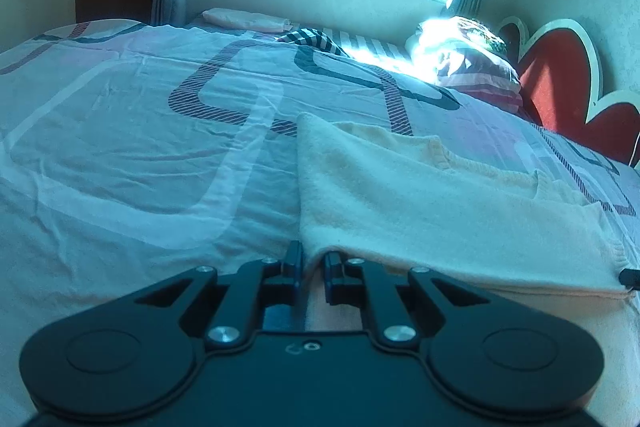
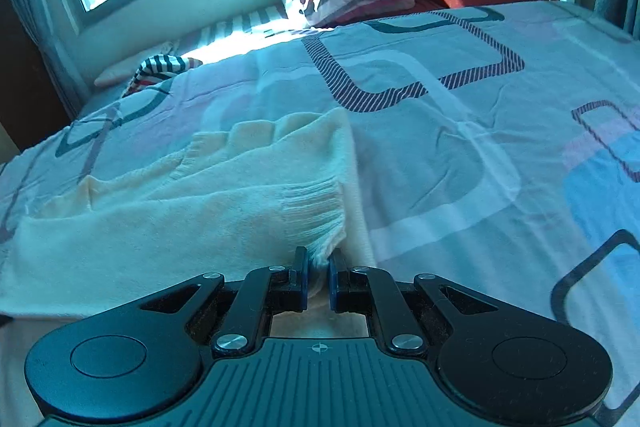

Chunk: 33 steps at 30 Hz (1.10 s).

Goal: Fold small clothes

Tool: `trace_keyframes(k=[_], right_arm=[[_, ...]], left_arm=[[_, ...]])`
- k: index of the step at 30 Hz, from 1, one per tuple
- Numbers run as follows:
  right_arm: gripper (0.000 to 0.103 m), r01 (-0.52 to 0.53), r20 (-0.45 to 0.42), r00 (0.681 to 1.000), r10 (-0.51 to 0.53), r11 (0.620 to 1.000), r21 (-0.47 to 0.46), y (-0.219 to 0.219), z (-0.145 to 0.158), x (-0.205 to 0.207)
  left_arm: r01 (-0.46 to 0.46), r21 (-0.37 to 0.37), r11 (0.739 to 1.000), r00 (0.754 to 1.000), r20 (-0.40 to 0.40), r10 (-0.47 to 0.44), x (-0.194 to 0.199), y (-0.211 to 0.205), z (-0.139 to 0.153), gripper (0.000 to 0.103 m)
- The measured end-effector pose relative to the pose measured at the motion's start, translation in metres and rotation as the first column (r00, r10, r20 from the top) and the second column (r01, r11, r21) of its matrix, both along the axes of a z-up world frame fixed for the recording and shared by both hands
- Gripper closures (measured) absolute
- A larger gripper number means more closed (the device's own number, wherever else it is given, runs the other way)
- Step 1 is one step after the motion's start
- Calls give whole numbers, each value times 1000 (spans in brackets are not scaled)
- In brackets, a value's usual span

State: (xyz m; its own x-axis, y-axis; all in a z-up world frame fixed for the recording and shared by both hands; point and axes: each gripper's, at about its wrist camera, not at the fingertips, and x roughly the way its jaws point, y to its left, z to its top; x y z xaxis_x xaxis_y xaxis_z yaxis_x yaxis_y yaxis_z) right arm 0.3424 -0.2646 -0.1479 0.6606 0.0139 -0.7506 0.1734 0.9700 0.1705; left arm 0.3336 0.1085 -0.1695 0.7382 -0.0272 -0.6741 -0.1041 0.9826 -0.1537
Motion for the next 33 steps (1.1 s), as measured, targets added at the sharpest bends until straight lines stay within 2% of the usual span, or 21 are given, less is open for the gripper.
trace_keyframes(k=[2, 5, 9, 11, 12, 13, 14, 15, 18, 19, 20, 22, 23, 25, 26, 27, 28, 29, 31, 33], right_arm=[[95, 29, 42, 999, -27, 998, -61, -1, 10, -3], [94, 17, 100, 995, -14, 999, -36, -6, 25, -2], [93, -75, 68, 995, 76, 997, -18, 9, 21, 21], [87, -95, 62, 993, 96, 995, -17, 20, 15, 29], [77, -104, 63, 992, 105, 994, -13, 25, 14, 31], [64, -116, 64, 991, 116, 993, -14, 29, 12, 33], [58, -125, 65, 990, 127, 992, -24, 34, 11, 35], [52, -134, 68, 988, 137, 990, -37, 38, 10, 36], [52, -143, 68, 987, 147, 987, -71, 44, 8, 45], [52, -129, 58, 989, 134, 989, -77, 40, 6, 50], [51, -114, 52, 992, 119, 990, -79, 36, 4, 53], [37, -96, 25, 995, 99, 992, -83, 24, -3, 61], [35, -99, 11, 995, 100, 991, -90, 22, -7, 64], [37, -125, -14, 992, 124, 990, -64, 18, -15, 66], [43, -126, -11, 992, 126, 990, -59, 18, -17, 65], [54, -127, -7, 992, 126, 989, -70, 19, -18, 63], [60, -132, 3, 991, 133, 988, -75, 19, -18, 60], [65, -140, 8, 990, 141, 988, -67, 19, -18, 58], [89, -158, 20, 987, 159, 985, -65, 19, -15, 55], [92, -165, 44, 985, 169, 982, -95, 22, -11, 53]], left_arm=[[18, 0, 1000, 1000, -3, -18, -3, 0, 7, 81], [25, -9, 1000, 999, 34, -25, -12, 3, 21, 79], [68, -40, 997, 996, 58, -65, 2, -6, 35, 79], [87, -48, 995, 994, 66, -83, 13, -14, 40, 79], [98, -54, 994, 992, 85, -93, 18, -19, 43, 77], [110, -50, 993, 990, 89, -106, 23, -24, 44, 71], [123, -45, 991, 989, 83, -119, 30, -28, 44, 67], [128, -36, 991, 989, 80, -125, 38, -32, 42, 67], [82, 6, 997, 995, 56, -83, 59, -34, 33, 64], [58, 12, 998, 997, 48, -59, 63, -31, 31, 59], [28, 20, 999, 999, 43, -29, 67, -26, 28, 50], [-26, 30, 999, 999, 35, 25, 73, -15, 22, 40], [-31, 25, 999, 999, 30, 30, 77, -11, 20, 40], [-13, 17, 1000, 1000, 0, 13, 85, -7, 13, 45], [1, 5, 1000, 1000, -12, -1, 89, -5, 8, 54], [6, -6, 1000, 1000, -25, -7, 92, -3, 4, 58], [0, -19, 1000, 999, -35, 0, 94, -1, 0, 61], [-10, -32, 999, 999, -34, 9, 94, 1, -2, 60], [-19, -48, 999, 999, -28, 17, 94, 3, -5, 61], [-15, -41, 999, 1000, -17, 14, 93, 1, -4, 68]])
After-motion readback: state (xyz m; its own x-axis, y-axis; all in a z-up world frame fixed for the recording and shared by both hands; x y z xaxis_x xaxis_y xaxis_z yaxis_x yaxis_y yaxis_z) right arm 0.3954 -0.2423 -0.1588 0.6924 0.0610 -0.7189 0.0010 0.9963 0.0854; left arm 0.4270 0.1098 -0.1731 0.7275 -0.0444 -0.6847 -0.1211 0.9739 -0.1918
